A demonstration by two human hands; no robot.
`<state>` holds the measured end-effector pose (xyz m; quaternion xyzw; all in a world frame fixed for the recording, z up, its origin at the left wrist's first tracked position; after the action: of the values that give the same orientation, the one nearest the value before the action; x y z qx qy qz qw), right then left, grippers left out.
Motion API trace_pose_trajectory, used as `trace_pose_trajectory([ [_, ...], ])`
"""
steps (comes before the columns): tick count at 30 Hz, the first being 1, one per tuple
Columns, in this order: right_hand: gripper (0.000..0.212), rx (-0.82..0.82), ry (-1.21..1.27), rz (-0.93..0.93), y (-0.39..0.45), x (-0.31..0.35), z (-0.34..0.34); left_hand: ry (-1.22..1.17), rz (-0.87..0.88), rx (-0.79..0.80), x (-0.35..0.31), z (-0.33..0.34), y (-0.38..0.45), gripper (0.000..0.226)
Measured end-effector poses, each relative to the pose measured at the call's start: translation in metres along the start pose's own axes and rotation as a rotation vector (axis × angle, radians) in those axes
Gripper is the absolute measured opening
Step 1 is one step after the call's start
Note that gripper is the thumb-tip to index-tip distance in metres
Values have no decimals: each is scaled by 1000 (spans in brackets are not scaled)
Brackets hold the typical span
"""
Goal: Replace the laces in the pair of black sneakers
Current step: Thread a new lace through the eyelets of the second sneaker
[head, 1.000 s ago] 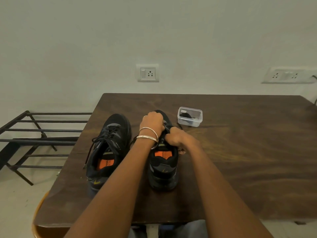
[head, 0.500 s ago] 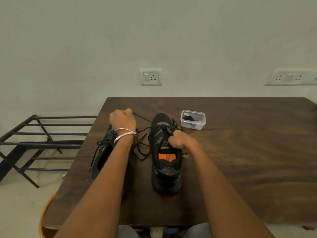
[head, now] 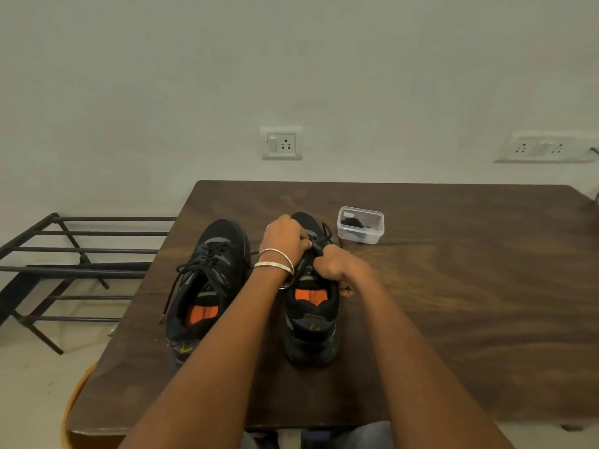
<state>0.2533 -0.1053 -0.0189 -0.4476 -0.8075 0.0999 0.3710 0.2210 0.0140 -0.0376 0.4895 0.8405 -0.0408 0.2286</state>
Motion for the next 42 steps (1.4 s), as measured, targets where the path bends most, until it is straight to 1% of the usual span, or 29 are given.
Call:
trace_pose_trajectory([
  [3,20,1,-8,7,2,-1,0,-9,-76,14,-4,0,5,21],
  [6,19,-6,-25,16,4,-1,2,49,-62,55,-6,5,2,29],
  [7,19,-7,-27,18,5,-1,2,14,-70,59,-2,6,2,30],
  [8,19,-5,-24,19,5,-1,2,-70,-100,47,2,5,1,30],
  [10,20,2,-1,13,5,-1,2,-337,-207,-27,12,-3,-1,28],
  [11,21,3,8,9,5,-1,2,-524,-283,-77,16,-9,-2,27],
  [12,22,4,15,7,6,-1,2,-755,-354,-124,18,-16,-5,28],
  [14,22,1,9,7,6,-1,2,-1294,-442,-214,12,-28,-12,32],
  [15,22,-1,1,6,6,-1,2,-1544,-459,-242,7,-34,-14,31],
  [16,23,-2,-3,5,5,-2,2,-1727,-455,-277,4,-38,-15,30],
  [17,23,-3,-3,2,5,-1,2,-1841,-444,-317,2,-41,-14,29],
  [18,23,-3,-5,-2,5,-1,2,-1893,-428,-351,2,-43,-13,27],
  [19,22,-5,-5,-5,5,-2,1,-1880,-411,-372,3,-43,-10,23],
  [20,21,-5,-7,-7,6,-2,1,-1771,-383,-392,5,-43,-8,19],
  [21,18,-5,-7,-7,6,-2,1,-1558,-345,-400,7,-42,-7,13],
  [22,15,-6,-8,-7,6,-2,1,-1282,-287,-379,10,-37,-4,8],
  [23,13,-6,-8,-7,6,-2,1,-984,-209,-324,11,-31,-3,5],
  [24,12,-8,-13,-8,6,-1,1,-700,-131,-242,11,-23,-2,7],
  [26,16,-2,-28,-9,5,-1,1,-220,-59,-56,7,-8,-3,15],
  [27,16,4,-35,-6,6,-1,1,-75,-65,16,2,-5,-5,19],
  [28,14,5,-41,0,6,0,2,2,-88,59,-3,-5,-7,22],
  [30,14,-5,-48,10,8,-1,2,47,-122,66,-10,-6,-6,23],
  [33,23,-14,-71,14,10,-1,2,102,-143,74,-19,-3,-3,24],
  [36,24,-19,-81,9,7,0,1,78,-172,90,-23,0,-3,25],
  [38,22,-19,-76,5,6,0,0,42,-170,85,-21,0,-3,26],
  [40,15,-13,-65,2,5,0,1,-82,-236,60,-13,-1,-3,27],
  [41,13,-11,-54,-1,5,0,1,-196,-312,44,-6,-2,-3,29],
  [42,13,-8,-41,-4,5,-1,1,-349,-390,-5,-1,-5,-3,30],
])
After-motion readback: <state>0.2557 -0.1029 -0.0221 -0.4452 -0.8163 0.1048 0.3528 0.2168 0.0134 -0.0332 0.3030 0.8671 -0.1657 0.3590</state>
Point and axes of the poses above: each hand's wrist, its own y-axis towards the middle knuckle, its own z-axis out of the palm, x = y × z, the point moved 2 cm from there along y, towards the middle knuckle, and after that the axes turned 4 degrees about -y, right-handed, at the moved point
